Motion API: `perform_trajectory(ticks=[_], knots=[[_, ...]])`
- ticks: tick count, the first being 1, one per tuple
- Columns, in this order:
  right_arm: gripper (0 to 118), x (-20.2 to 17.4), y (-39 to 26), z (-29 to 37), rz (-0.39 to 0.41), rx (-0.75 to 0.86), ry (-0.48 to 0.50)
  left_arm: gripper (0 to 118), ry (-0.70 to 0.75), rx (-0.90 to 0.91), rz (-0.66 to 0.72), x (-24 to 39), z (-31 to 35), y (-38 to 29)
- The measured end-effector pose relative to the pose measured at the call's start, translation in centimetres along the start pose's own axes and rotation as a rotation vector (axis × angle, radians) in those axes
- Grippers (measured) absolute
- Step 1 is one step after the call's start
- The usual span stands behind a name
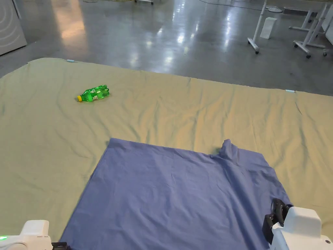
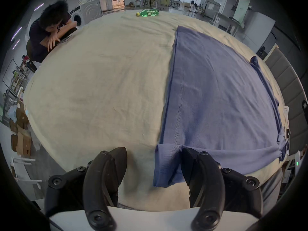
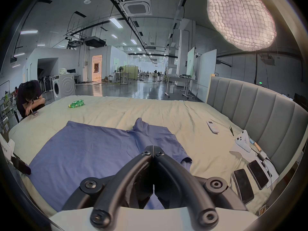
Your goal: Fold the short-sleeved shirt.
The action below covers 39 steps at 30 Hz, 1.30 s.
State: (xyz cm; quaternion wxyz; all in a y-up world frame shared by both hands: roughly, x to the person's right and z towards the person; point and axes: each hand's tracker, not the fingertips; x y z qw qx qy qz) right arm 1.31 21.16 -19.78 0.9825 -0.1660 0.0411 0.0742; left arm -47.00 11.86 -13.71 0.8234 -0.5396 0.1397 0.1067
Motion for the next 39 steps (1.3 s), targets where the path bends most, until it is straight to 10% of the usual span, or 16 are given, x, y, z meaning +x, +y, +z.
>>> perform_trajectory(ticks=[2,6,11,15,16,26,33,39], knots=[[0,0.4,-0.3,0.1,0.008,-0.02,-0.007,65,0.039,0.0,-0.053,0.9,0.5,0.1],[0,1.7,-0.7,0.5,-0.011,-0.088,-0.015,10,0.001,-0.006,-0.158,2.8,1.0,0.2],[4,4.8,-2.2,0.8,-0.05,-0.246,0.013,6,0.027,-0.013,-0.202,3.4,0.6,-0.2],[75,6.9,-4.1,1.7,-0.037,-0.443,0.027,6,0.014,0.002,-0.182,2.7,1.1,-0.7],[77,7.1,-4.7,1.9,-0.022,-0.495,0.025,6,0.013,0.004,-0.178,2.6,1.1,-0.8],[75,8.4,-12.2,0.9,-0.093,-0.738,0.038,6,0.012,0.015,-0.171,2.6,1.1,-1.1],[8,7.7,-12.0,0.6,-0.12,-0.7,0.115,6,0.003,0.028,-0.155,2.4,1.2,-1.3],[6,7.3,-9.6,1.7,-0.066,-0.683,0.103,6,-0.015,0.092,-0.132,1.9,2.5,-1.1]])
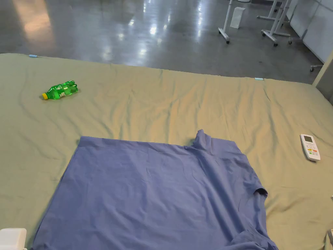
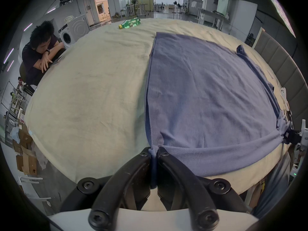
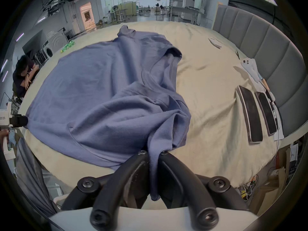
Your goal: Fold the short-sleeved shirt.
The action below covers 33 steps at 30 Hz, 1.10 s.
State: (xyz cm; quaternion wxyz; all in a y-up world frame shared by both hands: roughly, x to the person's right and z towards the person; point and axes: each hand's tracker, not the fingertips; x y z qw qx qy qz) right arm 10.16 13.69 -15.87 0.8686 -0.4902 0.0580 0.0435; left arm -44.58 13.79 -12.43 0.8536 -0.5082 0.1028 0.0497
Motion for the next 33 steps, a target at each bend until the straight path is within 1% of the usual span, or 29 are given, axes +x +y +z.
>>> perform_trajectory(ticks=[5,9,13,17,22,27,30,31,32,33], knots=[[6,1.0,2.2,2.0,-0.043,0.106,0.023,6,-0.054,0.131,0.045,-0.4,2.0,2.4],[6,1.1,5.8,2.5,-0.032,0.169,0.019,6,-0.059,0.213,0.034,0.0,2.8,6.0],[6,0.9,10.1,2.2,-0.046,0.231,0.02,6,-0.054,0.24,0.03,0.5,1.9,9.9],[6,1.0,13.9,0.0,-0.059,0.262,0.016,6,-0.049,0.253,0.053,0.7,-0.1,13.2],[6,1.8,17.2,-5.2,-0.091,0.222,0.023,6,-0.031,0.225,0.076,1.2,-3.4,16.1],[6,2.1,18.6,-9.8,-0.079,0.165,0.003,6,-0.015,0.172,0.08,1.4,-6.9,17.6],[6,1.8,19.2,-11.3,-0.062,0.126,0.004,6,-0.009,0.14,0.074,1.7,-8.5,17.7],[7,1.8,19.3,-11.6,-0.056,0.126,0.005,7,-0.007,0.131,0.073,1.8,-8.8,17.6],[9,1.2,19.5,-10.5,-0.042,0.124,0.0,7,-0.007,0.127,0.073,1.9,-9.1,17.6],[15,1.0,19.5,-10.5,-0.028,0.124,-0.01,7,-0.006,0.123,0.072,2.0,-9.2,17.4]])
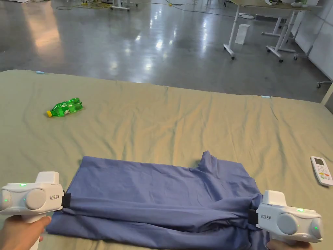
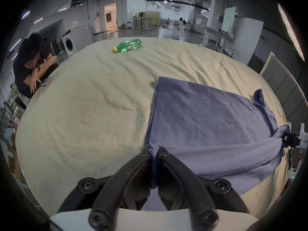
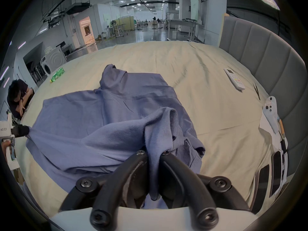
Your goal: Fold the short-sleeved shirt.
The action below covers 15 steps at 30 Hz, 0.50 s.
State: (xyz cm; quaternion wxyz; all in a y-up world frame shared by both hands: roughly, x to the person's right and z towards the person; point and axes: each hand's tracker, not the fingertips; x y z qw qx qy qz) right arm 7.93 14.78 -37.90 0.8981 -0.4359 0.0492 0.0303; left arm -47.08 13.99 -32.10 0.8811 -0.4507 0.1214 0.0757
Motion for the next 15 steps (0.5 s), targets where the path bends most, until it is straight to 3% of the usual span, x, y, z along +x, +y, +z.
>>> perform_trajectory(ticks=[2,4,6,15], knots=[[33,-0.3,0.1,0.5,0.015,0.004,-0.016,15,0.001,-0.004,0.006,0.2,0.3,-0.3],[61,-0.4,0.0,1.2,0.013,0.045,-0.024,37,0.0,0.031,0.016,0.4,1.1,-0.6],[73,-1.1,0.0,2.9,0.019,0.125,-0.027,55,-0.026,0.081,0.023,0.5,2.2,-0.7],[74,-6.8,-0.6,11.0,0.038,0.579,-0.042,58,-0.07,0.449,-0.021,4.2,10.0,-1.7]])
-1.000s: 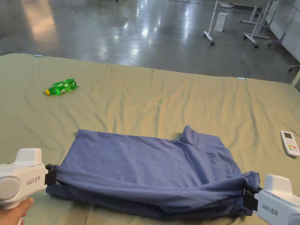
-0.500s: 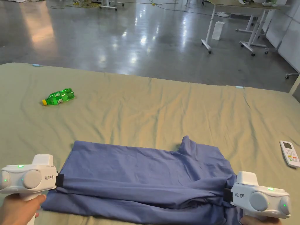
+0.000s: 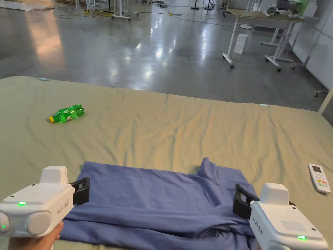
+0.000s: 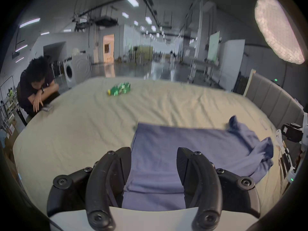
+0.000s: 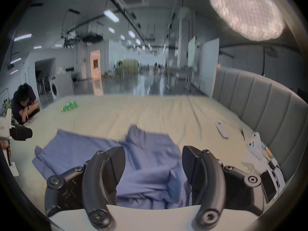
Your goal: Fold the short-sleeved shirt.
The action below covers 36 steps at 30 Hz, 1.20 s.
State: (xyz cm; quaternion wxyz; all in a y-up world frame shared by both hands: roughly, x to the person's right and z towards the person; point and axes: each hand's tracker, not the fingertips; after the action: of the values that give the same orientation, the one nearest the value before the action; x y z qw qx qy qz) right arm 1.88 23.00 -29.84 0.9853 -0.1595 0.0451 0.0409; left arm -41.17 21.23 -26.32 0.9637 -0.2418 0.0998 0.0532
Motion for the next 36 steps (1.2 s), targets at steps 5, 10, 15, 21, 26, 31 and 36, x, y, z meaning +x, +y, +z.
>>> perform_trajectory(ticks=[5,10,15,21,26,31,36], knots=[[56,-2.2,1.0,3.5,0.03,0.182,-0.031,47,-0.007,0.195,-0.085,2.1,4.7,0.6],[5,-3.5,2.0,6.3,0.025,0.248,-0.025,7,0.023,0.263,-0.064,2.3,7.3,0.7],[0,-3.8,1.7,7.5,-0.005,0.273,-0.019,1,0.037,0.274,-0.082,2.5,9.3,0.3],[0,-3.8,1.6,7.9,0.002,0.266,-0.033,1,0.048,0.141,-0.05,0.4,8.6,-1.0],[0,-3.0,0.4,7.4,-0.022,0.191,-0.043,1,0.032,-0.144,0.057,-4.1,4.1,-2.3],[0,-2.4,-1.4,6.8,-0.029,0.121,-0.051,41,0.087,-0.359,0.091,-6.8,-1.2,-3.3],[0,-1.5,-2.5,6.0,-0.031,0.071,-0.065,71,0.063,-0.556,0.112,-7.2,-6.0,-3.9]])
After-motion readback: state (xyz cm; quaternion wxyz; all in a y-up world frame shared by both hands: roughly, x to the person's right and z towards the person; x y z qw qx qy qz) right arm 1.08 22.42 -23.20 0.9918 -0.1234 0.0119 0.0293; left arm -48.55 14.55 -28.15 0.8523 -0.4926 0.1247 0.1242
